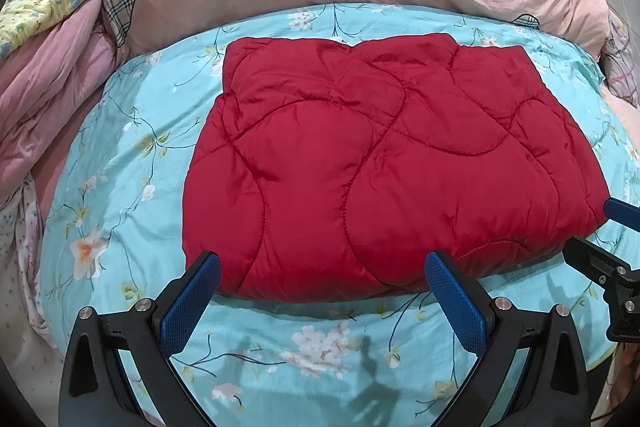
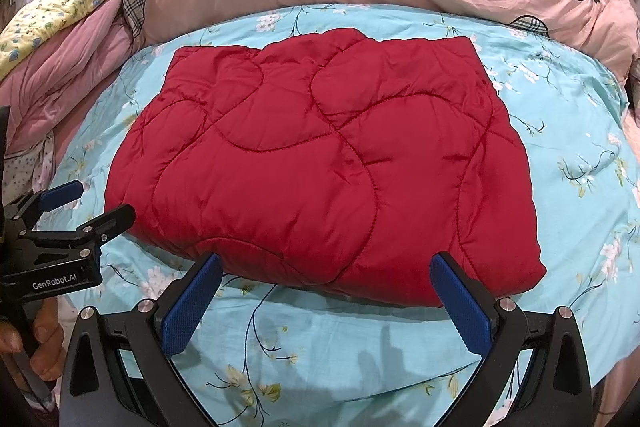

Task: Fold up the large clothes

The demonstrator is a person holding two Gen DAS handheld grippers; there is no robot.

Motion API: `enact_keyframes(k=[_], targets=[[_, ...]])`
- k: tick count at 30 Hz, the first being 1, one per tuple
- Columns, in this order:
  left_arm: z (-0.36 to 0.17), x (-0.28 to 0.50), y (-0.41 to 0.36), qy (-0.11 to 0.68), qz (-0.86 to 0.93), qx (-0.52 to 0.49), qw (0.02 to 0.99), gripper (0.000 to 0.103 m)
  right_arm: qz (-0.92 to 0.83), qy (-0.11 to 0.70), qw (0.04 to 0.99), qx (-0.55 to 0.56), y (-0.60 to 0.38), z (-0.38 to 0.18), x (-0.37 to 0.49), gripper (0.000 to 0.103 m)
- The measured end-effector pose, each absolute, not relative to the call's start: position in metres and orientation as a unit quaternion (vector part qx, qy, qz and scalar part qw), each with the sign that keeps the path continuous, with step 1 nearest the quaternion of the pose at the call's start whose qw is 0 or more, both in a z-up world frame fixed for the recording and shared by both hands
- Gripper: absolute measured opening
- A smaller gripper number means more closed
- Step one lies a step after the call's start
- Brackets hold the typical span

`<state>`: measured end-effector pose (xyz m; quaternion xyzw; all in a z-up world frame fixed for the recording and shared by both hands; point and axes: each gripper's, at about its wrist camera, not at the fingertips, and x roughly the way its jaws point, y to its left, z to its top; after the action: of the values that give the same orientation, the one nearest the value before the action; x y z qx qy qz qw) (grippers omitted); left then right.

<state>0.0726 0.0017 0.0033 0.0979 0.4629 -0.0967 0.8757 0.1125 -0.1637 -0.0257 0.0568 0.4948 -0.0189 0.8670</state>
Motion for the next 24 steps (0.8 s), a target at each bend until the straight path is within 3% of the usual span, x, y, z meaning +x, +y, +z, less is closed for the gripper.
enact_keyframes(k=[24], targets=[[-0.005, 0.088, 0.003, 0.474, -0.11, 0.08, 0.87, 0.102, -0.022, 0.489, 0.868, 0.08, -0.181, -0.027, 0.116, 0.103]])
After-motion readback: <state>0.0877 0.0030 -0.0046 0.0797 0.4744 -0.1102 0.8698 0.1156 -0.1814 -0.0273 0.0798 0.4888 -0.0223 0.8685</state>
